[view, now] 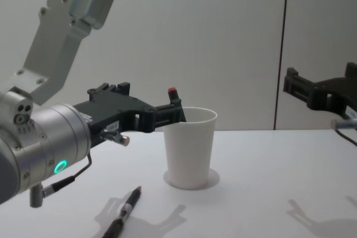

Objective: Place the pen into the pen holder.

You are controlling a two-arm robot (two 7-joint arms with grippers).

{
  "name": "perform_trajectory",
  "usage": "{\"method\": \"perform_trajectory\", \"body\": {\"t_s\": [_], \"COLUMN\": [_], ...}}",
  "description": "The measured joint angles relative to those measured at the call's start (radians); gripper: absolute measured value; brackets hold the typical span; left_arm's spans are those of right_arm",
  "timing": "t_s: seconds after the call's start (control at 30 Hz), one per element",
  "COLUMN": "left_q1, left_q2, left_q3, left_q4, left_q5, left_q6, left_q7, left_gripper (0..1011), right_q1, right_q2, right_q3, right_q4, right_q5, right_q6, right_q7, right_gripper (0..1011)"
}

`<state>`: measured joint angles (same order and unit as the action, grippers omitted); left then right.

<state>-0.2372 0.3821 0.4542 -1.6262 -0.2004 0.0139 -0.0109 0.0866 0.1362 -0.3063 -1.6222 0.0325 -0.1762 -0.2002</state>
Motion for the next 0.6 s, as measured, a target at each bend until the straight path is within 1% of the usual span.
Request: {"method": "perform_trajectory", "body": {"t_s": [0.4, 0.6], "left_q1": [0.002, 0.006], "left_q2": [0.002, 0.010], "left_q3": [-0.002, -0.008], "left_q4": [-0.003, -0.015], "left_q5": [0.001, -0.002], "left_q6": [0.007, 0.035], "left_q7": [-0.001, -0.005], "left_gripper": [1005, 1005], "right_q1": [-0.013, -0.015], "right_q2": [0.006, 0.007], "right_q3": [0.002, 0.002], "right_q4": [-0.015, -0.018], "right_q5": [0.002, 0.003], "right_q6": [0.013, 0.016], "right_q7": [-0.007, -0.009], "right_gripper": [1001, 1001]}}
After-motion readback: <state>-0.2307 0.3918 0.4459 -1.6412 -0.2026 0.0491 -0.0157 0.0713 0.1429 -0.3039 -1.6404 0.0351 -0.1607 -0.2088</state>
